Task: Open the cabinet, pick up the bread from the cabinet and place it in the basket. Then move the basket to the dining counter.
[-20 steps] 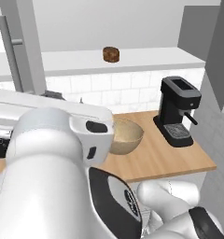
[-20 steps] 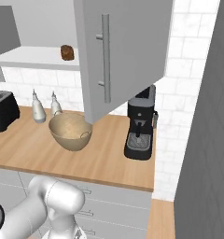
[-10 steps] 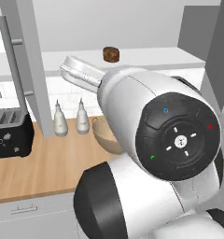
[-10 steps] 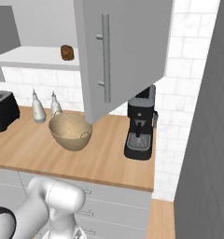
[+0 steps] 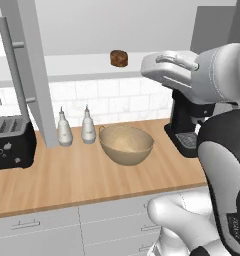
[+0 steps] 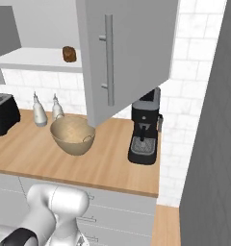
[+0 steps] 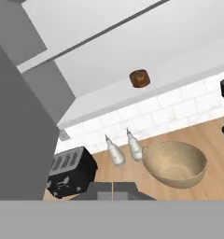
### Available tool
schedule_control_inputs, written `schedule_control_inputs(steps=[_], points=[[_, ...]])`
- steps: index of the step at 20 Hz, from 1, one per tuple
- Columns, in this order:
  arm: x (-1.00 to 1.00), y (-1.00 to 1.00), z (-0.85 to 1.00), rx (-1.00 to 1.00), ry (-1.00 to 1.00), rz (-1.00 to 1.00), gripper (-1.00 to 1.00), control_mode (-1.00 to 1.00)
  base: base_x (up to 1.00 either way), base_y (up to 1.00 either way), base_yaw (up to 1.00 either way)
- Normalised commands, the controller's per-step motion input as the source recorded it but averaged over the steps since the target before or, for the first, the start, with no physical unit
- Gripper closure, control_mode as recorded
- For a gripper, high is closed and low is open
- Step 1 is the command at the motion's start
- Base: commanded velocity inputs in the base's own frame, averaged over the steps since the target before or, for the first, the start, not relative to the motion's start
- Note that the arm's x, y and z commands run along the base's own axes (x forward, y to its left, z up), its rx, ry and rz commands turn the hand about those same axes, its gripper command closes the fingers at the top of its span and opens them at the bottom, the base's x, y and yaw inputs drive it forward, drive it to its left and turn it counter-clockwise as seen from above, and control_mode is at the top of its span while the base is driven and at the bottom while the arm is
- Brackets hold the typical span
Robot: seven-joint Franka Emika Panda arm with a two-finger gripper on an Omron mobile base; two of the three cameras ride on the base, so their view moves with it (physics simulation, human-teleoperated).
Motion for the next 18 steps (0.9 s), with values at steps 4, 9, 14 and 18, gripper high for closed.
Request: schedule_control_inputs(steps=[4,9,14,18], points=[[0.34,-0.28,0.0,-0.05,0.0,0.19,1.0,-1.0,0.0,0.0,0.0],[0.35,-0.21,-0.08,-0.13,0.01,0.12,1.0,-1.0,0.0,0.0,0.0],[0.68,0.0,-0.1,-0.3,0.0,0.0,1.0,-1.0,0.0,0.0,0.0],[0.7,0.0,-0.01,-0.21,0.0,-0.06,-1.0,-1.0,0.0,0.0,0.0]])
